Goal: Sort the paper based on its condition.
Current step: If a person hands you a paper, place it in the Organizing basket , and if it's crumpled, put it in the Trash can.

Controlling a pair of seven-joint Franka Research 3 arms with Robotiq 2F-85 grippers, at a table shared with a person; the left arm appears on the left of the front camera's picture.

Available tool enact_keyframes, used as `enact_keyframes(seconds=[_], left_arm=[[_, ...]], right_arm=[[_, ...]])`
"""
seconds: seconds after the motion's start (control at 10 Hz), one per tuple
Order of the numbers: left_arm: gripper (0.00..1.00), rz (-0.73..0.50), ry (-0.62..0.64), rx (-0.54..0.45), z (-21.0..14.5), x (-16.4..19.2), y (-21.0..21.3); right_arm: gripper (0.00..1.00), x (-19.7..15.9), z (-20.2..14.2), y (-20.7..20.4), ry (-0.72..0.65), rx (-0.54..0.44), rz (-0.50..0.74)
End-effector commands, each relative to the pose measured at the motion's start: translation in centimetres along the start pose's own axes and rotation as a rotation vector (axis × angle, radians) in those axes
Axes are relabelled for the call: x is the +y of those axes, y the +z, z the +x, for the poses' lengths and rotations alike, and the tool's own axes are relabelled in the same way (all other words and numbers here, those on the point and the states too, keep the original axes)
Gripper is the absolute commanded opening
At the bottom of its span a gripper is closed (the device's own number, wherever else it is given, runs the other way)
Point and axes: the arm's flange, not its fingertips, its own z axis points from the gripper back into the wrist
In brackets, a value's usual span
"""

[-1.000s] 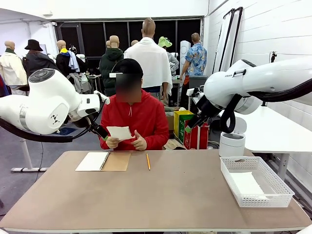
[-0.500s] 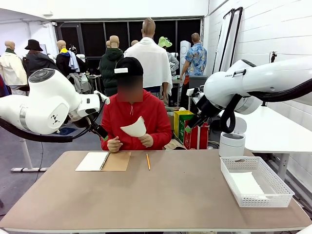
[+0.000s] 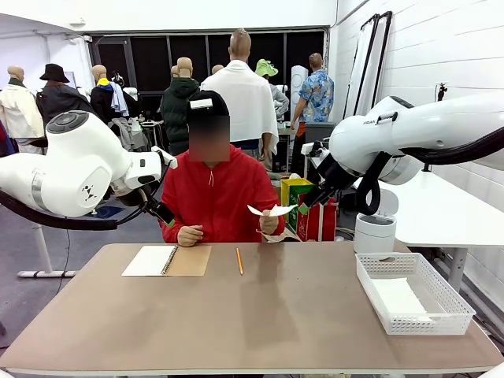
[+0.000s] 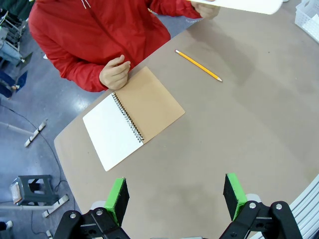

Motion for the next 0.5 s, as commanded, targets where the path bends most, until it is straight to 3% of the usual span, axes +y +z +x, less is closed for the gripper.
enact_keyframes(seconds=[0.0,0.4], left_arm=[[1.00,0.001,-0.001,0.000,0.0,0.0,0.0],[1.00,0.001,-0.001,0.000,0.0,0.0,0.0]], right_arm=[[1.00,-0.2,0.2,0.0,-0.053,0.007,0.027],[1.00,-3.8,1.4,-0.9,-0.444,0.074,0.110]])
